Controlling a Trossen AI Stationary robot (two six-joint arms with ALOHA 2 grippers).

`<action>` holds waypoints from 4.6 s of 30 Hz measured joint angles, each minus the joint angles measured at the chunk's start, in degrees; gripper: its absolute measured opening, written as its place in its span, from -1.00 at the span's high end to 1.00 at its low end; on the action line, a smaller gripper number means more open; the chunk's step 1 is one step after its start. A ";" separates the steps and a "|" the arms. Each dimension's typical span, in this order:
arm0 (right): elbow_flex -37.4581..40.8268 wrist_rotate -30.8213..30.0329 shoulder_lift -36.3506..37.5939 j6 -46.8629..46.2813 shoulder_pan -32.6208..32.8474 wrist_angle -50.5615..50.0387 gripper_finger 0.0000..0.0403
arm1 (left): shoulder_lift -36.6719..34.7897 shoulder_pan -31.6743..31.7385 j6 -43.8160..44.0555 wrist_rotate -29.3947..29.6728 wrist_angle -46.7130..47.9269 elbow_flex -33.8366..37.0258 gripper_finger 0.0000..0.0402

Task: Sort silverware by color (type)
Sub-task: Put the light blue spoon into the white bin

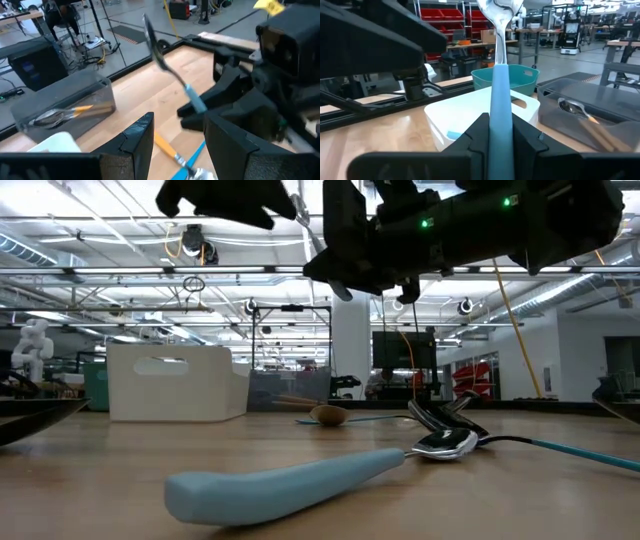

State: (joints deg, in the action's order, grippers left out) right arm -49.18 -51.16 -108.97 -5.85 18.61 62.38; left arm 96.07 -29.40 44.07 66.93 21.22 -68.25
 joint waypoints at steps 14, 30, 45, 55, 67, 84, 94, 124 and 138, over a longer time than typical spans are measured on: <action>0.38 -2.67 0.07 0.39 -0.15 -1.89 0.77 | 3.49 5.20 -8.03 -6.10 -7.10 1.23 0.15; 0.42 -5.45 0.07 8.70 2.15 -2.24 0.77 | 3.21 6.02 -15.22 -10.40 -15.57 1.14 0.15; 0.40 -2.79 0.07 21.54 5.08 0.57 0.77 | 0.37 4.82 -19.54 -12.52 -15.64 1.09 0.15; -0.01 -2.95 0.07 22.98 5.47 2.98 0.77 | 0.50 4.72 -22.39 -14.33 -19.08 1.07 0.44; -0.10 -2.18 0.07 23.14 5.36 2.96 0.71 | 0.57 4.21 -25.56 -15.78 -21.57 1.05 0.94; 0.01 -2.82 0.07 9.02 5.53 -9.56 -0.17 | 0.57 4.25 -27.62 -18.27 -20.44 0.49 0.99; 0.01 -2.60 0.07 4.14 5.70 -15.98 -0.29 | 0.55 4.21 -27.25 -22.00 -10.88 -5.10 0.98; -0.01 -2.61 5.50 11.86 15.45 -15.68 -0.28 | -13.82 10.01 -13.20 -27.32 41.25 -13.70 0.98; -0.01 -2.86 7.10 18.76 20.15 -15.95 -0.28 | -30.27 35.98 -20.21 -58.41 13.67 16.43 0.99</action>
State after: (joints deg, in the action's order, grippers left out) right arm -49.19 -54.02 -101.86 12.91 38.76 46.44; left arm 65.80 6.59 23.87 8.52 34.89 -51.82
